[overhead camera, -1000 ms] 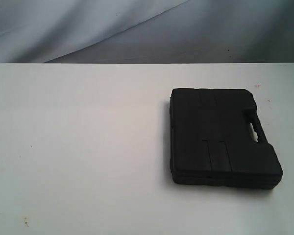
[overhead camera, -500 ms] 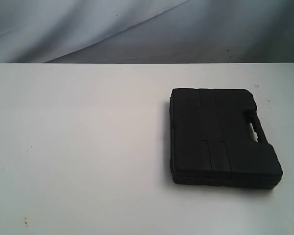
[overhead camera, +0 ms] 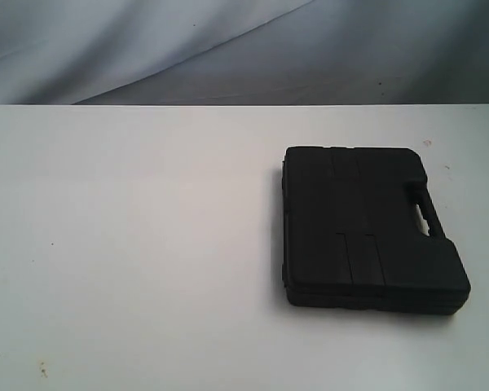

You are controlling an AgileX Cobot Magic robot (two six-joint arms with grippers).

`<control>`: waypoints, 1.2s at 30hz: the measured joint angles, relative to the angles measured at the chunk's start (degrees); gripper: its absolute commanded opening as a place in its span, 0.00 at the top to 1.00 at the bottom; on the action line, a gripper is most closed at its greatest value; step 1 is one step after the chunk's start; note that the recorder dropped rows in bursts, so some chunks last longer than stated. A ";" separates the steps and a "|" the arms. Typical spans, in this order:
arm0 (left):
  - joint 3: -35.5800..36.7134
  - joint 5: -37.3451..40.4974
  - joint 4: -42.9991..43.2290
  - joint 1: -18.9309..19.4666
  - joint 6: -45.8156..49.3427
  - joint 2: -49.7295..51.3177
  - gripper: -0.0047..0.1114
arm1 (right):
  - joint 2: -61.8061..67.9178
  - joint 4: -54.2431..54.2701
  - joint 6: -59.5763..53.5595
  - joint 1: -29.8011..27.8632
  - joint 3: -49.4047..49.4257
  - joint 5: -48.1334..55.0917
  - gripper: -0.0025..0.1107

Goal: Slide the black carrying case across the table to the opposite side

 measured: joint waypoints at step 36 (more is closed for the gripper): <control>0.00 0.00 0.12 0.00 0.00 0.00 0.96 | -0.15 8.90 -14.84 0.00 0.00 7.85 0.98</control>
